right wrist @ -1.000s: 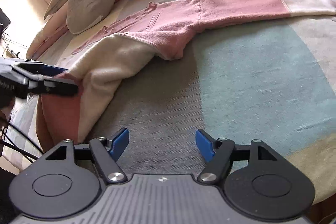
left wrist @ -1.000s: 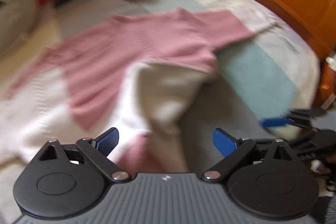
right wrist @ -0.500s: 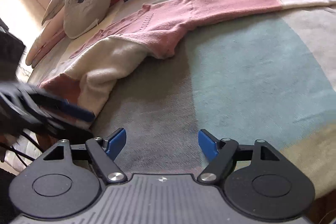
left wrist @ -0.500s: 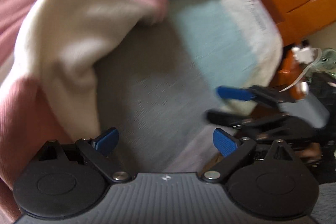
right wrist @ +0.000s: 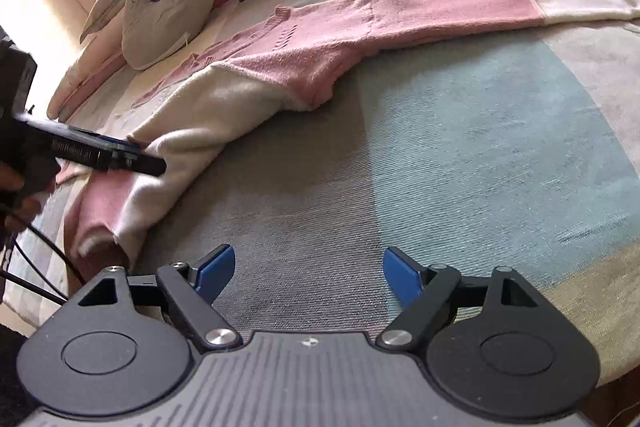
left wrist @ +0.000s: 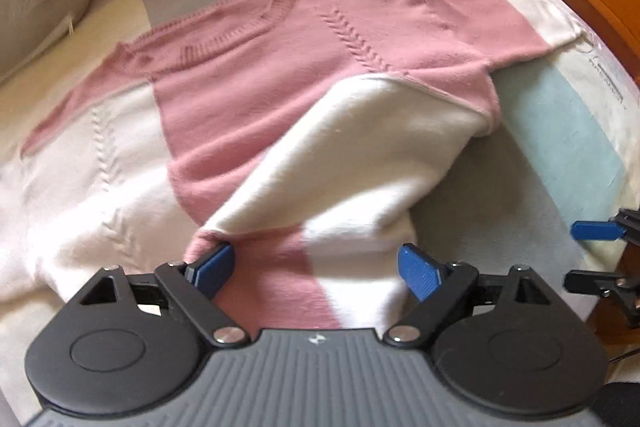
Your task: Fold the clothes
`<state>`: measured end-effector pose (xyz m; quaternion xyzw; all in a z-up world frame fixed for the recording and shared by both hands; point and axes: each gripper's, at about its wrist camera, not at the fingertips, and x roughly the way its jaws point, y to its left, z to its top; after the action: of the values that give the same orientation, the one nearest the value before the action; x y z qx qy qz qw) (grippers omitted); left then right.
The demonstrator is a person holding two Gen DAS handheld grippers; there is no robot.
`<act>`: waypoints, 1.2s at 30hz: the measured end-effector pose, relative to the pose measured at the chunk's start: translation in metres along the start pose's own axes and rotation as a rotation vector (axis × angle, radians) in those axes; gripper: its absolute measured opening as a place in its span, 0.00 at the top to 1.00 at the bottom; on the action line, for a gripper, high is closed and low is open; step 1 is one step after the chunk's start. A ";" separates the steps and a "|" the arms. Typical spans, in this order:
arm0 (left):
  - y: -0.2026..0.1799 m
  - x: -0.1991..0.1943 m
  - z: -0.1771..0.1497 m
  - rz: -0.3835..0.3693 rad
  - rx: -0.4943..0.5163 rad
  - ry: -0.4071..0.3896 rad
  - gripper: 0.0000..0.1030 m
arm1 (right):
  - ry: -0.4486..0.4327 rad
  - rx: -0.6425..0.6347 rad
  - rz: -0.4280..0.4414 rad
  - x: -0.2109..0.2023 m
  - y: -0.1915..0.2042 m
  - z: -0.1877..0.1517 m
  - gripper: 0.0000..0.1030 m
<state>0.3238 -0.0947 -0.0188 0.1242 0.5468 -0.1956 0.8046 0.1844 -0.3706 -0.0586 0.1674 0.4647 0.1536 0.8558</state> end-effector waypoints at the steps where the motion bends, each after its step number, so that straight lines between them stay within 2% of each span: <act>1: -0.001 0.002 -0.002 0.013 0.024 -0.001 0.13 | 0.002 -0.006 -0.002 0.000 0.001 -0.001 0.16; 4: 0.000 0.018 -0.004 0.023 0.032 0.022 0.13 | 0.001 -0.003 -0.002 0.001 0.001 -0.002 0.14; 8: -0.003 0.003 -0.006 0.012 0.005 -0.005 0.14 | 0.005 -0.010 -0.013 0.001 0.004 -0.002 0.13; 13: -0.058 -0.024 -0.020 0.037 0.227 -0.076 0.11 | 0.003 -0.014 -0.016 0.002 0.007 -0.001 0.10; 16: -0.087 -0.012 -0.031 0.051 0.374 -0.031 0.10 | 0.000 -0.008 -0.012 0.004 0.009 0.000 0.09; 19: -0.099 0.016 -0.042 0.178 0.480 0.040 0.10 | 0.002 -0.017 -0.014 0.004 0.010 0.000 0.09; 20: -0.099 0.020 -0.044 0.218 0.509 0.034 0.10 | 0.002 -0.021 -0.015 0.004 0.010 0.000 0.09; 21: -0.100 0.024 -0.046 0.257 0.537 0.026 0.05 | 0.002 -0.024 -0.016 0.004 0.010 -0.001 0.09; 24: -0.099 0.026 -0.045 0.409 0.606 -0.025 0.04 | -0.002 -0.022 -0.016 0.003 0.010 -0.002 0.08; 26: -0.089 0.020 -0.037 0.439 0.588 -0.046 0.04 | -0.005 -0.019 -0.016 0.002 0.009 -0.003 0.08; 32: -0.043 -0.006 -0.009 0.397 0.362 -0.090 0.04 | 0.006 -0.054 -0.025 0.002 0.013 -0.004 0.07; 36: -0.010 -0.001 -0.009 0.369 0.253 -0.072 0.04 | 0.013 -0.070 -0.025 0.004 0.016 -0.006 0.04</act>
<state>0.3114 -0.1002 -0.0209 0.3149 0.4570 -0.1164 0.8237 0.1797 -0.3538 -0.0573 0.1305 0.4668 0.1602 0.8599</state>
